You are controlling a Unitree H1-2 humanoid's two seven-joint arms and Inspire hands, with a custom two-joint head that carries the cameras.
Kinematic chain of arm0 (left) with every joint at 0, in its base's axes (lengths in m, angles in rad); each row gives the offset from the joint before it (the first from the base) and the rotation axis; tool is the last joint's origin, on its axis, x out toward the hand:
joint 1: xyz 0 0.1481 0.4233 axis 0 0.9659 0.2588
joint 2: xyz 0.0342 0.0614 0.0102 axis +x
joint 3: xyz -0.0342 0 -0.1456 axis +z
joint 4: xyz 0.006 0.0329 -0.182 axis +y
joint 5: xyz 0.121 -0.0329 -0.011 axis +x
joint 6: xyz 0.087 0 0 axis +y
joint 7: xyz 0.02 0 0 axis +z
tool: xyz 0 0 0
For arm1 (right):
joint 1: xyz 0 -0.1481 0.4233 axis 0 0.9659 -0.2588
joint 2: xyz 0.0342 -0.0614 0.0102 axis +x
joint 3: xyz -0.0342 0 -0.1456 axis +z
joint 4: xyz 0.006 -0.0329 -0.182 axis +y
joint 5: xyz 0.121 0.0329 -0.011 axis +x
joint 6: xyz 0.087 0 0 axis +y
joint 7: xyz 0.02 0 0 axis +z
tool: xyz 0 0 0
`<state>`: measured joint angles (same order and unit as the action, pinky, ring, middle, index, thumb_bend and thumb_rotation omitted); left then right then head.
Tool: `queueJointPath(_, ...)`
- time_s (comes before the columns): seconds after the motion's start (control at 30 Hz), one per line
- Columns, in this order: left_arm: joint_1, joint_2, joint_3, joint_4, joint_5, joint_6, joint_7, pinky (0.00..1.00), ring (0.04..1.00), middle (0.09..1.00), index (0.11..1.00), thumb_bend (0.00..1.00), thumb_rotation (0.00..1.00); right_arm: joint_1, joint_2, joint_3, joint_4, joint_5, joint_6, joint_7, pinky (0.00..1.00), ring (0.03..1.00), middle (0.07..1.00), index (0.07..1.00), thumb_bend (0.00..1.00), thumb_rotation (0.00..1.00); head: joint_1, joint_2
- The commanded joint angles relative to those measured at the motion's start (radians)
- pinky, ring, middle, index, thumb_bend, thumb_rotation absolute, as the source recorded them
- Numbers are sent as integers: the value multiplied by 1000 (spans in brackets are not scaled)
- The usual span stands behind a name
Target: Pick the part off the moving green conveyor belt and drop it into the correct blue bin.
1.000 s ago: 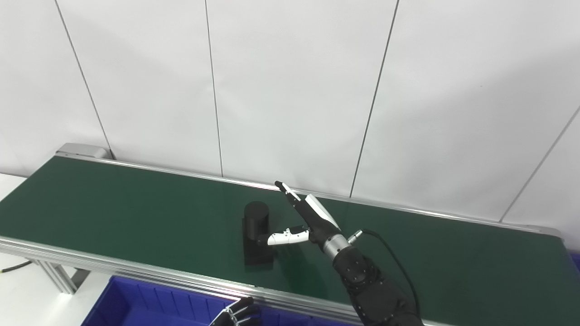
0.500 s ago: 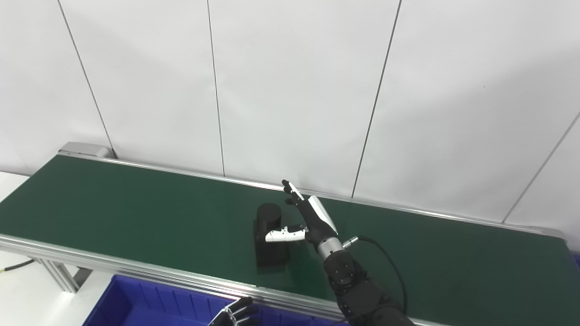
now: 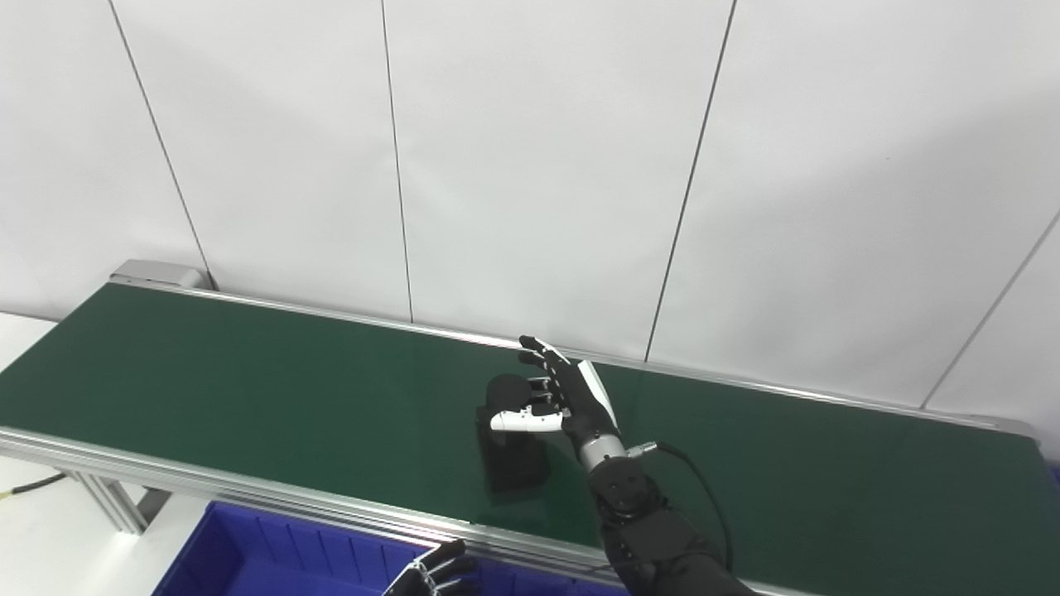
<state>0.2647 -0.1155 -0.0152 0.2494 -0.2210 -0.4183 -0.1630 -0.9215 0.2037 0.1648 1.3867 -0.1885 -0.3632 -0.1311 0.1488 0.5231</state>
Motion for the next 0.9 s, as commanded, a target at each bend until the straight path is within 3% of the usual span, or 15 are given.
queueJointPath(0.0, -1, -13, -6, -31, 3, -42, -3, 638, 648, 714, 753, 620, 0, -59, 21, 1, -11, 3, 12, 4, 609, 692, 801, 805, 803, 0, 2, 3)
queueJointPath(0.07, 4, -15, -9, -35, 3, -38, -1, 639, 652, 716, 756, 621, 0, -56, 22, 4, -8, 1, 18, 5, 544, 652, 751, 747, 799, 0, 3, 6)
queueJointPath(0.1, 6, -17, -10, -37, 5, -38, 1, 640, 653, 716, 755, 621, 0, -55, 22, 16, -4, -13, 29, -3, 524, 606, 729, 724, 743, 0, 3, 9)
queueJointPath(0.13, 8, -18, -11, -39, 6, -38, 3, 641, 652, 715, 754, 621, 0, -55, 23, 26, -2, -22, 37, -9, 500, 508, 691, 689, 594, 0, 4, 10)
queueJointPath(0.17, 8, -20, -10, -38, 9, -40, 5, 641, 652, 715, 754, 621, 0, -53, 22, 41, 1, -35, 45, -4, 498, 498, 687, 686, 579, 0, 4, 14)
queueJointPath(0.2, 9, -21, -10, -36, 10, -42, 6, 639, 650, 713, 753, 623, 0, -52, 21, 52, 2, -42, 49, 0, 543, 565, 733, 672, 722, 0, 4, 14)
queueJointPath(0.3, 14, -23, -14, -40, 6, -38, 6, 641, 654, 716, 756, 615, 0, -43, 20, 85, 1, -67, 50, 12, 574, 648, 772, 640, 830, 0, 2, 19)
queueJointPath(0.43, 22, -27, -20, -48, 16, -29, 13, 654, 664, 721, 762, 608, 0, -23, 15, 139, 2, -114, 22, -8, 557, 575, 666, 600, 828, 0, 2, 25)
queueJointPath(0.53, 30, -31, -26, -54, 20, -27, 17, 662, 672, 725, 765, 607, 0, -7, 11, 178, 4, -153, 13, -49, 550, 575, 631, 574, 830, 0, 6, 35)
queueJointPath(0.6, 35, -33, -28, -57, 24, -30, 18, 668, 676, 729, 772, 595, 0, 2, 9, 198, 6, -173, 15, -79, 514, 511, 587, 541, 823, 0, 4, 40)
queueJointPath(0.63, 37, -35, -29, -59, 26, -30, 19, 670, 676, 730, 775, 588, 0, 4, 8, 205, 6, -179, 15, -87, 498, 479, 571, 529, 644, 0, 3, 40)
queueJointPath(0.67, 39, -35, -30, -58, 28, -32, 18, 670, 676, 731, 776, 586, 0, 11, 7, 216, 6, -191, 10, -108, 492, 468, 565, 525, 583, 0, 2, 44)
queueJointPath(0.77, 44, -38, -31, -57, 33, -32, 21, 674, 677, 734, 782, 580, 0, 30, 7, 233, 6, -210, -7, -169, 293, 449, 390, 352, 526, 0, 1, 48)
queueJointPath(0.87, 49, -43, -35, -58, 31, -31, 23, 674, 680, 739, 787, 572, 0, 53, 5, 241, 2, -222, -61, -243, 179, 445, 233, 210, 516, 0, -2, 55)
